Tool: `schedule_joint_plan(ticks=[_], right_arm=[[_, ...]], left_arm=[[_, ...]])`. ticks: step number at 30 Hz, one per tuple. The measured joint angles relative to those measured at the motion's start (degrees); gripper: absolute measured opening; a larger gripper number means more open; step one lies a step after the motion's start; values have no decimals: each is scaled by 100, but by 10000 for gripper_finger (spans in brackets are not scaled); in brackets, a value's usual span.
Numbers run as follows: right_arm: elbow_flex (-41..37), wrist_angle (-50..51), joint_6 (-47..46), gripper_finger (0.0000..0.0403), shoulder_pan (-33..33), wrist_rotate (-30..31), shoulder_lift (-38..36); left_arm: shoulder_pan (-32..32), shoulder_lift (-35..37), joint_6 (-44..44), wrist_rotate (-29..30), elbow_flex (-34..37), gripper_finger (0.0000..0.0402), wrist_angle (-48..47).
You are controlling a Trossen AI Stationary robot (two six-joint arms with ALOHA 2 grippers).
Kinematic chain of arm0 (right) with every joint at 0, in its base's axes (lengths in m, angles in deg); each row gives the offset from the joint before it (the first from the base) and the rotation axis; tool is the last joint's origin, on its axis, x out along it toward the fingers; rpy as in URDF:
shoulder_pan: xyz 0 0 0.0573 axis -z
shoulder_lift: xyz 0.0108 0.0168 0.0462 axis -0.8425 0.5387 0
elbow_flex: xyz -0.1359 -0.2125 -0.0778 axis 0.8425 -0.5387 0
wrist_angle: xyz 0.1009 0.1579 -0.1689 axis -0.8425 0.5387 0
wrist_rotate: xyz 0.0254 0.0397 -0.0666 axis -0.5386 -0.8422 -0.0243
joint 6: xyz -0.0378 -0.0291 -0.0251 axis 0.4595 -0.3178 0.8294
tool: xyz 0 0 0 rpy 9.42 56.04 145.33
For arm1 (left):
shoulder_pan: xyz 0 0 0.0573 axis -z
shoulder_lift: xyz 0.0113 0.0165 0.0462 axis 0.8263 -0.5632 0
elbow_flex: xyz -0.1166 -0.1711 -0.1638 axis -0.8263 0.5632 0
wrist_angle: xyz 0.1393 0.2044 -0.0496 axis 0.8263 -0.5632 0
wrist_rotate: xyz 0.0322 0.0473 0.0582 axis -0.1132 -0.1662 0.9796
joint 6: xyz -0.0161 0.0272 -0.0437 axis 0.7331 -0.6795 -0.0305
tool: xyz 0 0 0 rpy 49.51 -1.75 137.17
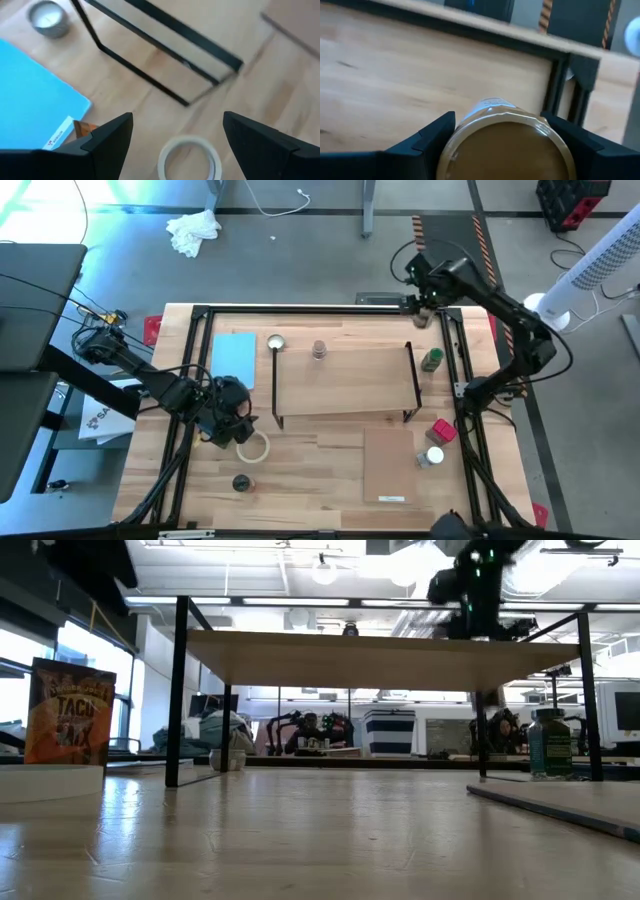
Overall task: Shelf spices
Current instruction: Remove the brown seasoning bottle from the shelf
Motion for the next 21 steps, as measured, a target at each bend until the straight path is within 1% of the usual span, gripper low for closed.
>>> schedule_joint_plan(ticks=[3,7,9,14,18,21], right_arm=[[-772,-606,22,255,32,-192,0],[-1535,-1808,42,255,65,-576,0],[-1801,-2173,15,255,67,-639,0],[-2362,-2305,-44,255,67,-523,0],[-2695,-2647,-85,255,67,-536,-57],[-2715,-2777,-72,255,67,-552,-43]], left_arm=[[-18,0,431,274,0,307,0],[-99,0,973,323,0,307,0],[-143,0,1233,325,0,307,2],[-226,0,1777,325,0,307,2],[-323,0,1911,330,0,307,-2],[-399,0,1906,330,0,307,0]])
